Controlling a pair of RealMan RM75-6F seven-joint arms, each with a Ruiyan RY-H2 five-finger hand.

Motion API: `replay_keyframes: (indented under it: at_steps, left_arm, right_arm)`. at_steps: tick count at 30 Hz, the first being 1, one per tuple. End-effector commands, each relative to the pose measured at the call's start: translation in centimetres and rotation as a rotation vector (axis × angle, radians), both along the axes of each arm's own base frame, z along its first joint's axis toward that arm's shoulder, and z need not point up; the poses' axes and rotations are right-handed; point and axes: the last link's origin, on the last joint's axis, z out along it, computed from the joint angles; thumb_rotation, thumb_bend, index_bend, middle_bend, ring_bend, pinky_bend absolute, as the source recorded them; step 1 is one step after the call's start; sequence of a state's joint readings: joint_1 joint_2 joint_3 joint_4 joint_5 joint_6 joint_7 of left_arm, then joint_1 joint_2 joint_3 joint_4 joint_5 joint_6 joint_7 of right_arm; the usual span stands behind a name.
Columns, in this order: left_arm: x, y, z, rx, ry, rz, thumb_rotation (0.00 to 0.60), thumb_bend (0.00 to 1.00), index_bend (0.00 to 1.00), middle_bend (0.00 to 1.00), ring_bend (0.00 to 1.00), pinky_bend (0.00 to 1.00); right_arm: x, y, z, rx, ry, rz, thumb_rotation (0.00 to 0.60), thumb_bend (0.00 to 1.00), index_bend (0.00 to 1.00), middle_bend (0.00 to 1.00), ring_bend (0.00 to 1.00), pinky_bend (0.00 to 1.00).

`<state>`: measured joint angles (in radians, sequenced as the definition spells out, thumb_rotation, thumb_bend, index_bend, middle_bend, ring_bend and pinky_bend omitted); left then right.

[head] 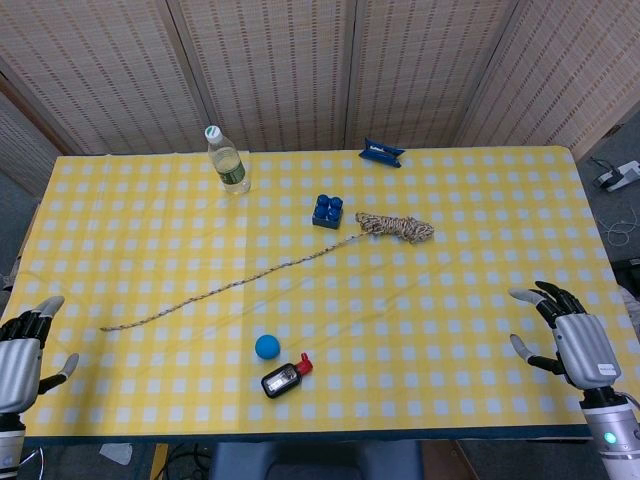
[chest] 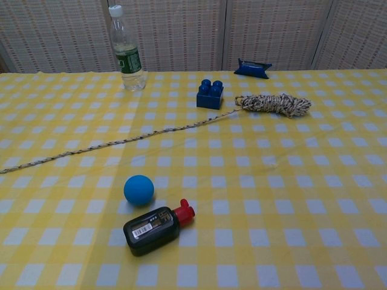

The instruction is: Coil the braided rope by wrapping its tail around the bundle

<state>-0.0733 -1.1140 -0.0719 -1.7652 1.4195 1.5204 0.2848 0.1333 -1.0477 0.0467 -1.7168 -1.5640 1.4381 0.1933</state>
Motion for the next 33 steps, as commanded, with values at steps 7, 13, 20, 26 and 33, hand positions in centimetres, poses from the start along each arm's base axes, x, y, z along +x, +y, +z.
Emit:
replay_keyframes:
  at_steps: [7,13,20,26,33]
  left_arm:
    - [0.0,-0.1,0.0,0.002,-0.003,0.001,0.6,0.28,0.14,0.16,0.18,0.19]
    - [-0.1,-0.4,0.2,0.008,-0.006,0.005,0.6,0.28,0.14,0.16,0.18,0.19]
    - [-0.5,-0.8,0.4,0.013,-0.006,0.019,0.6,0.28,0.14,0.16,0.18,0.19]
    - [-0.7,-0.9,0.3,0.013,-0.002,0.032,0.6,0.28,0.14,0.16,0.18,0.19]
    - [-0.8,-0.9,0.5,0.015,0.007,0.042,0.6,0.28,0.14,0.16,0.18,0.19]
  right_arm:
    - [2.7,-4.4,-0.2,0.07,0.081,0.051,0.6,0.28,0.25,0.27,0.14,0.17]
    - [5.7,-8.9,-1.5,0.154,0.126,0.063,0.6,0.23,0.2,0.23,0.14,0.17]
    - [8.2,-14.1,-3.6,0.259,0.19,0.032,0.6,0.21,0.15,0.2,0.13,0.17]
    - [9.5,-18.2,-5.3,0.294,0.211,-0.01,0.6,0.21,0.15,0.2,0.13,0.17]
    - [10.2,-22.2,-7.9,0.32,0.235,-0.046,0.6,0.21,0.15,0.2,0.13,0.17]
